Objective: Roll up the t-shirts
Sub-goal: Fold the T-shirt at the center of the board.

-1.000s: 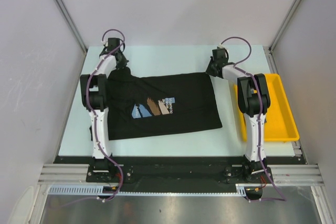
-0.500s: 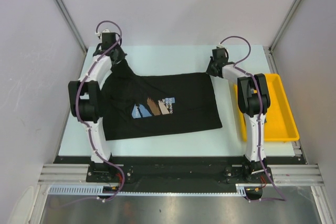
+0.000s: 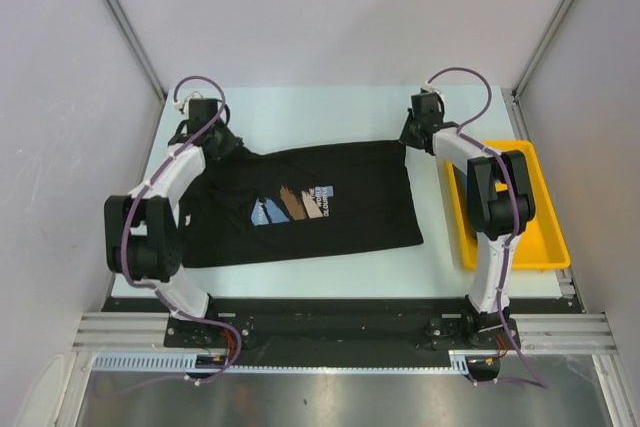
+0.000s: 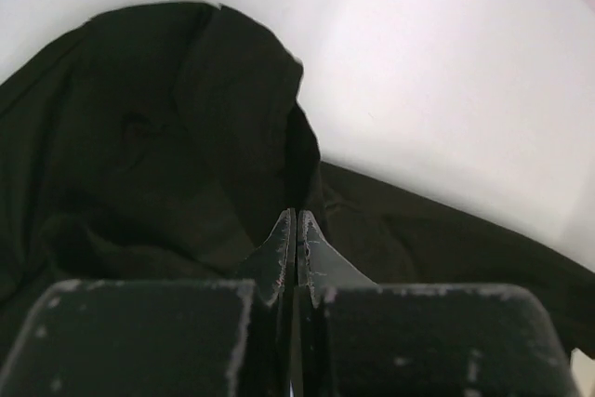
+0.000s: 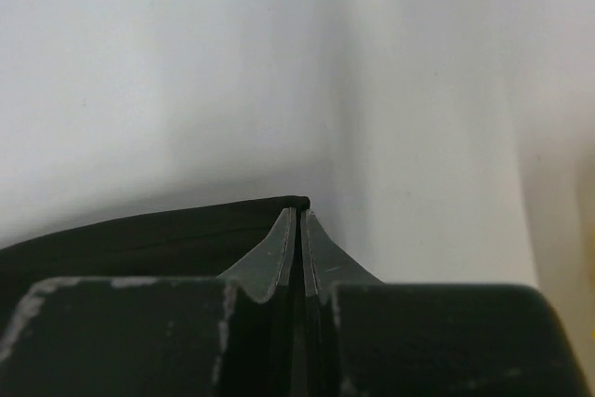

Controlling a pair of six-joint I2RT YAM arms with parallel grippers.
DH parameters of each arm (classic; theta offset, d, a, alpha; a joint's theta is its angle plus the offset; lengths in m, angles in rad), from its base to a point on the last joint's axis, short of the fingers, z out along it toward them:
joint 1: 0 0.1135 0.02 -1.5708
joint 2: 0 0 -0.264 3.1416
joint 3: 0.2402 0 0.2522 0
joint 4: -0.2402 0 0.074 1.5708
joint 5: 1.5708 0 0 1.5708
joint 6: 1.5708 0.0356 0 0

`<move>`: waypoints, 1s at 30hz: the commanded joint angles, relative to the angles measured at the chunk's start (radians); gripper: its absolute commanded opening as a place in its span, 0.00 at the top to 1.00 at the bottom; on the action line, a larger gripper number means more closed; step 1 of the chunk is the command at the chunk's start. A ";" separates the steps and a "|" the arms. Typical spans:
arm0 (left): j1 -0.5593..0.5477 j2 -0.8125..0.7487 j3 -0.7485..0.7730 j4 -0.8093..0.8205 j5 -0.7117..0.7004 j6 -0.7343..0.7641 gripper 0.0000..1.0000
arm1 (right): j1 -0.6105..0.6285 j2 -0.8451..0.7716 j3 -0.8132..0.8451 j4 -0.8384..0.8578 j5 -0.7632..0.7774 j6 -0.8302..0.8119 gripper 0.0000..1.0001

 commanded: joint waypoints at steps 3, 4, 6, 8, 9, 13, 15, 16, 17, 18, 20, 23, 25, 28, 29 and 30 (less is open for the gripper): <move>-0.009 -0.264 -0.158 0.020 -0.067 -0.081 1.00 | 0.021 -0.123 -0.047 -0.012 0.058 0.000 0.96; -0.007 -0.324 -0.175 0.010 -0.068 -0.084 1.00 | 0.021 -0.129 -0.055 -0.015 0.061 -0.001 0.95; -0.009 -0.376 -0.219 -0.003 -0.068 -0.084 1.00 | 0.021 -0.153 -0.064 -0.018 0.067 0.000 0.96; -0.009 -0.444 -0.267 -0.029 -0.062 -0.087 1.00 | 0.024 -0.167 -0.069 -0.022 0.070 0.002 0.95; -0.007 -0.464 -0.287 -0.035 -0.062 -0.086 1.00 | 0.027 -0.172 -0.071 -0.032 0.070 0.005 0.95; -0.006 -0.547 -0.373 -0.072 -0.059 -0.090 1.00 | 0.050 -0.209 -0.098 -0.056 0.088 0.011 0.96; -0.004 -0.594 -0.425 -0.075 -0.056 -0.098 1.00 | 0.065 -0.242 -0.132 -0.067 0.111 0.011 0.95; 0.002 -0.611 -0.440 -0.076 -0.050 -0.107 1.00 | 0.076 -0.255 -0.149 -0.070 0.117 0.014 0.95; 0.005 -0.624 -0.471 -0.076 -0.038 -0.112 1.00 | 0.079 -0.265 -0.173 -0.076 0.119 0.020 0.95; 0.008 -0.651 -0.483 -0.076 -0.032 -0.115 1.00 | 0.085 -0.287 -0.185 -0.081 0.122 0.026 0.95; 0.016 -0.673 -0.514 -0.079 -0.021 -0.113 1.00 | 0.099 -0.304 -0.210 -0.096 0.137 0.037 0.95; 0.024 -0.709 -0.551 -0.088 -0.012 -0.100 1.00 | 0.119 -0.345 -0.279 -0.098 0.150 0.051 0.95; 0.025 -0.729 -0.590 -0.082 0.008 -0.092 1.00 | 0.122 -0.363 -0.327 -0.098 0.156 0.061 0.87; 0.025 -0.742 -0.646 -0.067 0.039 -0.089 1.00 | 0.117 -0.385 -0.368 -0.108 0.140 0.077 0.76; 0.025 -0.745 -0.658 -0.058 0.044 -0.086 1.00 | 0.113 -0.394 -0.379 -0.111 0.130 0.084 0.73; 0.025 -0.748 -0.669 -0.055 0.048 -0.084 1.00 | 0.110 -0.406 -0.403 -0.110 0.118 0.100 0.67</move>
